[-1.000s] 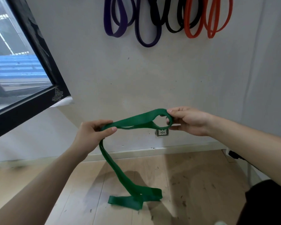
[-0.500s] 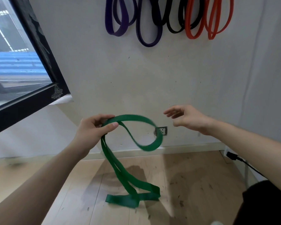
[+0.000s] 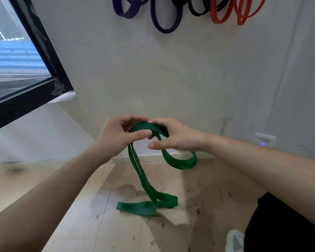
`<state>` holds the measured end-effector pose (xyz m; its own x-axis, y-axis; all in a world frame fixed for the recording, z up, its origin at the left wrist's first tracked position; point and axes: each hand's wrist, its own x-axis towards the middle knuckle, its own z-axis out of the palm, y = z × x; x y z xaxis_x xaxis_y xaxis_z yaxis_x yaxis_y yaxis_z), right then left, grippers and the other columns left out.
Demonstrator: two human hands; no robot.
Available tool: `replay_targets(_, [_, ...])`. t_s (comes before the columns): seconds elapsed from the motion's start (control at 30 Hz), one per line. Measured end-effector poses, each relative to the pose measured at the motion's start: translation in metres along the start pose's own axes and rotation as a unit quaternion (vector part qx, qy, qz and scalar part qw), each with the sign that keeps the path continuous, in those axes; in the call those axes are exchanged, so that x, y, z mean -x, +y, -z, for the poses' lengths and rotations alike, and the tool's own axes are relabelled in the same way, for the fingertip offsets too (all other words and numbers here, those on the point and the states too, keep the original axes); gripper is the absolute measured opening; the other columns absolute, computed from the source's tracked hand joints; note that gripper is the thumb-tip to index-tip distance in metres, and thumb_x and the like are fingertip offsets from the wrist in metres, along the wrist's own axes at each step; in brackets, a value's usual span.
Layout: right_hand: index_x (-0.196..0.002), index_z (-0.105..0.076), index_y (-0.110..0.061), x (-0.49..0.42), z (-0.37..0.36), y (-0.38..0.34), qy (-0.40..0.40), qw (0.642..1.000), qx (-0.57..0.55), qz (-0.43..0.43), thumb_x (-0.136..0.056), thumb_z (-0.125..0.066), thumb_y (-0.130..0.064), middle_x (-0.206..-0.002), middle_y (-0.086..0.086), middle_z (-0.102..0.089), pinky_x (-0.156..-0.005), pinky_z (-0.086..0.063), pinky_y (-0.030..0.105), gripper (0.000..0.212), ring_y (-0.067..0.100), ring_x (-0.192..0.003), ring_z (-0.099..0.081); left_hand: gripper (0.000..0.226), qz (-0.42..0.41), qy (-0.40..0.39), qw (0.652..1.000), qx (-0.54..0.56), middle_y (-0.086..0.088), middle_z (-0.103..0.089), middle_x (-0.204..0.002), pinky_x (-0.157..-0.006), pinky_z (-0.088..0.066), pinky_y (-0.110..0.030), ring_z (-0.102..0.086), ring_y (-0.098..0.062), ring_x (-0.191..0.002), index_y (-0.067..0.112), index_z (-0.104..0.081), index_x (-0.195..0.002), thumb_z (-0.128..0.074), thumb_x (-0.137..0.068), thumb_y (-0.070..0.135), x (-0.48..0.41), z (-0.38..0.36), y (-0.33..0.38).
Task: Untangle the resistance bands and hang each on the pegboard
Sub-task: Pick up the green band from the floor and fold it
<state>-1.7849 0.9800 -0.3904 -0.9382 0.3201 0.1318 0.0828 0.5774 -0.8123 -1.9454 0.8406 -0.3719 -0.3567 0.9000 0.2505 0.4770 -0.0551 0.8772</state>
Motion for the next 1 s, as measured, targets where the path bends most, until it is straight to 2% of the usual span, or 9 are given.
replay_targets(0.07, [-0.111, -0.064, -0.010, 0.001, 0.005, -0.005, 0.016, 1.000, -0.020, -0.007, -0.090, -0.075, -0.024, -0.089, 0.004, -0.066, -0.079, -0.053, 0.036, 0.028, 0.012, -0.081, -0.063, 0.043, -0.005, 0.003, 1.000, 0.004, -0.001, -0.078, -0.092, -0.079, -0.055, -0.019, -0.073, -0.014, -0.085, 0.017, -0.073, -0.113, -0.084, -0.073, 0.026, 0.000, 0.000, 0.001])
replay_targets(0.17, [-0.114, -0.067, -0.007, 0.007, 0.019, -0.014, 0.033, 0.998, -0.044, -0.009, -0.090, -0.075, -0.019, -0.093, 0.004, -0.071, -0.072, -0.052, 0.019, 0.028, 0.006, -0.079, -0.066, 0.049, 0.005, -0.023, 1.000, -0.011, -0.001, -0.077, -0.089, -0.075, -0.057, -0.024, -0.070, -0.012, -0.077, 0.020, -0.071, -0.115, -0.084, -0.069, 0.031, 0.002, -0.001, 0.000])
replay_targets(0.23, [-0.113, -0.069, -0.006, 0.011, 0.026, -0.020, 0.046, 0.998, -0.040, 0.009, -0.088, -0.076, -0.014, -0.094, 0.000, -0.073, -0.075, -0.050, 0.016, 0.027, 0.003, -0.082, -0.068, 0.045, 0.007, -0.048, 0.999, -0.020, -0.005, -0.076, -0.089, -0.080, -0.059, -0.033, -0.070, -0.022, -0.078, 0.019, -0.071, -0.113, -0.087, -0.071, 0.024, 0.002, -0.007, -0.001])
replay_targets(0.37, [-0.108, -0.067, -0.013, 0.017, 0.038, -0.030, 0.110, 0.990, -0.067, 0.057, -0.089, -0.074, -0.009, -0.094, -0.004, -0.071, -0.080, -0.053, 0.021, 0.021, 0.004, -0.086, -0.068, 0.031, 0.005, -0.076, 0.997, -0.021, -0.007, -0.073, -0.089, -0.085, -0.061, -0.031, -0.073, -0.022, -0.085, 0.008, -0.068, -0.104, -0.083, -0.078, 0.002, 0.001, -0.029, -0.006])
replay_targets(0.47, [-0.111, -0.064, -0.011, 0.022, 0.054, -0.034, 0.178, 0.976, -0.097, 0.083, -0.093, -0.069, -0.011, -0.095, -0.004, -0.068, -0.084, -0.054, 0.023, 0.019, 0.003, -0.087, -0.064, 0.024, 0.034, -0.090, 0.995, -0.036, -0.005, -0.071, -0.092, -0.084, -0.058, -0.023, -0.072, -0.015, -0.087, 0.011, -0.065, -0.101, -0.080, -0.082, 0.008, 0.000, -0.042, -0.015])
replay_targets(0.6, [-0.107, -0.064, -0.014, 0.028, 0.074, -0.031, 0.269, 0.947, -0.141, 0.103, -0.095, -0.065, -0.013, -0.093, -0.001, -0.063, -0.084, -0.053, 0.033, 0.012, 0.011, -0.085, -0.060, 0.028, 0.065, -0.151, 0.985, -0.044, -0.007, -0.071, -0.099, -0.091, -0.058, -0.034, -0.070, -0.020, -0.096, 0.019, -0.062, -0.105, -0.080, -0.083, 0.017, -0.004, -0.052, -0.043])
replay_targets(0.8, [-0.105, -0.062, -0.012, 0.034, 0.097, -0.013, 0.355, 0.908, -0.207, 0.086, -0.096, -0.063, -0.016, -0.087, 0.002, -0.058, -0.078, -0.053, 0.030, 0.009, 0.012, -0.074, -0.056, 0.036, 0.114, -0.195, 0.971, -0.081, 0.001, -0.070, -0.103, -0.092, -0.058, -0.033, -0.068, -0.016, -0.100, 0.019, -0.063, -0.113, -0.081, -0.083, 0.016, -0.008, -0.062, -0.071])
replay_targets(0.9, [-0.100, -0.063, -0.016, 0.035, 0.103, -0.002, 0.377, 0.901, -0.202, 0.072, -0.098, -0.062, -0.014, -0.081, -0.004, -0.060, -0.074, -0.052, 0.027, 0.003, 0.009, -0.069, -0.057, 0.033, 0.120, -0.185, 0.971, -0.093, -0.002, -0.066, -0.098, -0.090, -0.057, -0.035, -0.067, -0.020, -0.096, 0.016, -0.062, -0.108, -0.082, -0.082, 0.014, -0.014, -0.058, -0.073])
replay_targets(1.0, [-0.097, -0.063, -0.019, 0.037, 0.115, 0.014, 0.381, 0.903, -0.197, 0.036, -0.096, -0.064, -0.020, -0.077, -0.009, -0.062, -0.073, -0.050, 0.025, 0.002, 0.007, -0.068, -0.060, 0.029, 0.126, -0.131, 0.981, -0.065, -0.008, -0.070, -0.090, -0.091, -0.057, -0.043, -0.070, -0.029, -0.089, 0.012, -0.064, -0.101, -0.083, -0.080, 0.009, -0.020, -0.048, -0.071])
